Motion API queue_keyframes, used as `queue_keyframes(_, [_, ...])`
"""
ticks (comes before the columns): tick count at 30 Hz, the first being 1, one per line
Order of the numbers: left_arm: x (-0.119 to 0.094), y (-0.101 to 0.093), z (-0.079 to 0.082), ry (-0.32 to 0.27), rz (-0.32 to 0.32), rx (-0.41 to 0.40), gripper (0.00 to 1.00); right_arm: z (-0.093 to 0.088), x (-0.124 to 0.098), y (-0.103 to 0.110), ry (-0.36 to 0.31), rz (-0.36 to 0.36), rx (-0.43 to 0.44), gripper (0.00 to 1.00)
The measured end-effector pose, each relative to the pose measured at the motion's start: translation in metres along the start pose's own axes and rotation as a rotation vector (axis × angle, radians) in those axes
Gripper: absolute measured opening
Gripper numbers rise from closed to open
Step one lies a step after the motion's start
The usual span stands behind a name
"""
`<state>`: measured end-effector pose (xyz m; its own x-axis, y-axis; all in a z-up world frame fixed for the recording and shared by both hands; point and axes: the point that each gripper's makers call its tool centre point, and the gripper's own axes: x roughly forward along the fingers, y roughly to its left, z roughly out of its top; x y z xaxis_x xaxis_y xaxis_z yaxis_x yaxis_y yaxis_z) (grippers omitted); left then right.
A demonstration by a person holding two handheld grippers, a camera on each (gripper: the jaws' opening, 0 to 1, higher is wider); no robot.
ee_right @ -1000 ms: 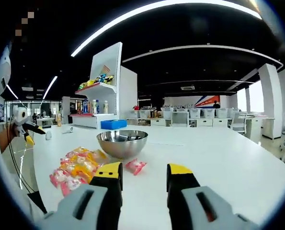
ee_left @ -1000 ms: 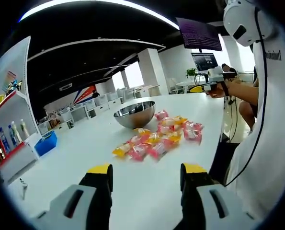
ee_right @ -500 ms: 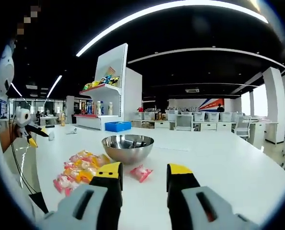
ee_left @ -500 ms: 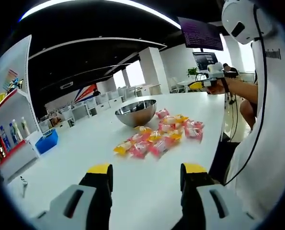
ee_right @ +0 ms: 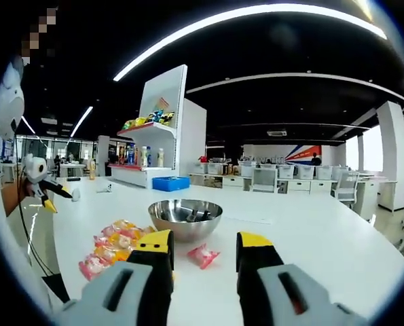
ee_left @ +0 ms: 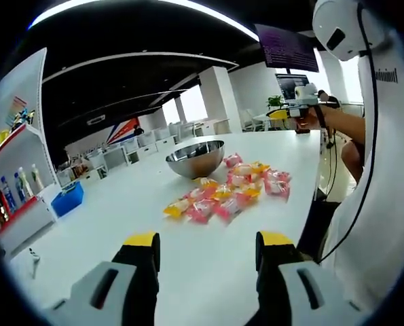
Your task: Pick up the marshmallows scattered on the table and place them into the bowl on the table
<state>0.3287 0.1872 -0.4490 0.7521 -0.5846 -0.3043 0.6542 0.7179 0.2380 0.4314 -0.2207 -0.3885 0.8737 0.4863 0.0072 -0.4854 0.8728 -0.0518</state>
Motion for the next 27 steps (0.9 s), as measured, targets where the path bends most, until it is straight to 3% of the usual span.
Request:
queue_keyframes(14, [0.001,-0.003,-0.001,-0.005,-0.005,-0.001,0.57,0.018,-0.003,0.003,-0.002,0.040,-0.049,0.36])
queue_keyframes(27, [0.001,-0.005,-0.004,-0.010,-0.007,-0.002,0.57,0.037,0.008,0.035,-0.005,0.153,-0.087,0.37])
